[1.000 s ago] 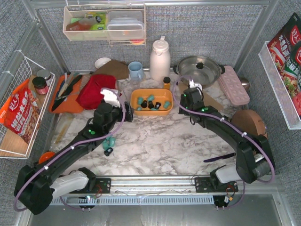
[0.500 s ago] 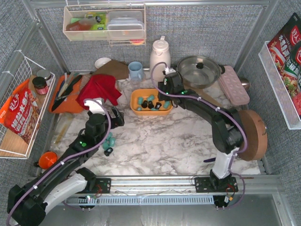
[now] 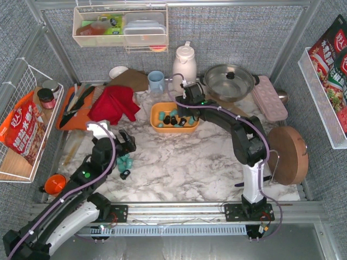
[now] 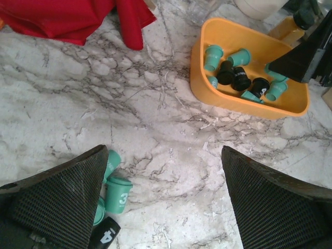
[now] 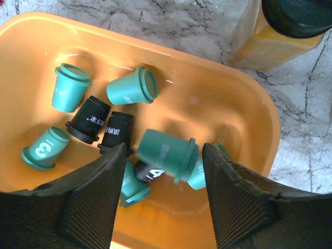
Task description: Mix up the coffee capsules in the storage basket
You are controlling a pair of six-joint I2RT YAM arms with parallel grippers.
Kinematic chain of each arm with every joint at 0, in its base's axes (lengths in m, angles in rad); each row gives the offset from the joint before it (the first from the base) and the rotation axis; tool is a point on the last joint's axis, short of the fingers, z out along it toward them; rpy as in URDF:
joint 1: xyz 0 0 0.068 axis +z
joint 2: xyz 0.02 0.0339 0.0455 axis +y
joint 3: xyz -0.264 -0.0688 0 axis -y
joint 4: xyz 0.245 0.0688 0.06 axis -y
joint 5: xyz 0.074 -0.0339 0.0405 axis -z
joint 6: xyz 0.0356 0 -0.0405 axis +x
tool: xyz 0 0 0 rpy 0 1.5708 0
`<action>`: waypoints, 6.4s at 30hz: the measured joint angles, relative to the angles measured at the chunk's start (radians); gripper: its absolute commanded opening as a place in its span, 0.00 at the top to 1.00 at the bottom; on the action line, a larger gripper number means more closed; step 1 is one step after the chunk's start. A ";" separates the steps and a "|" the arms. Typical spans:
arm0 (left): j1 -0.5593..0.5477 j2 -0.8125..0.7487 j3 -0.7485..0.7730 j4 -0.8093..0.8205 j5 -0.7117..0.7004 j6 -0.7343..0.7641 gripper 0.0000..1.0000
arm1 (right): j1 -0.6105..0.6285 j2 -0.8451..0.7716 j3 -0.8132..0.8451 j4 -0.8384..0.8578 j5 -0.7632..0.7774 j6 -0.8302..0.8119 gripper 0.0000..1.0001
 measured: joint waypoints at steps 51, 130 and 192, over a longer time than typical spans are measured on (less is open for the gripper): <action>0.000 0.116 -0.132 -0.386 -0.079 -0.534 0.38 | 0.038 -0.941 -0.819 0.065 0.347 0.036 0.18; 0.010 1.187 0.721 0.483 0.142 0.215 0.13 | 0.038 -0.875 -0.780 0.026 0.292 0.018 0.16; 0.158 0.451 -0.120 -0.159 -0.176 -0.614 0.48 | 0.130 -0.823 -0.754 0.071 -0.003 -0.079 0.19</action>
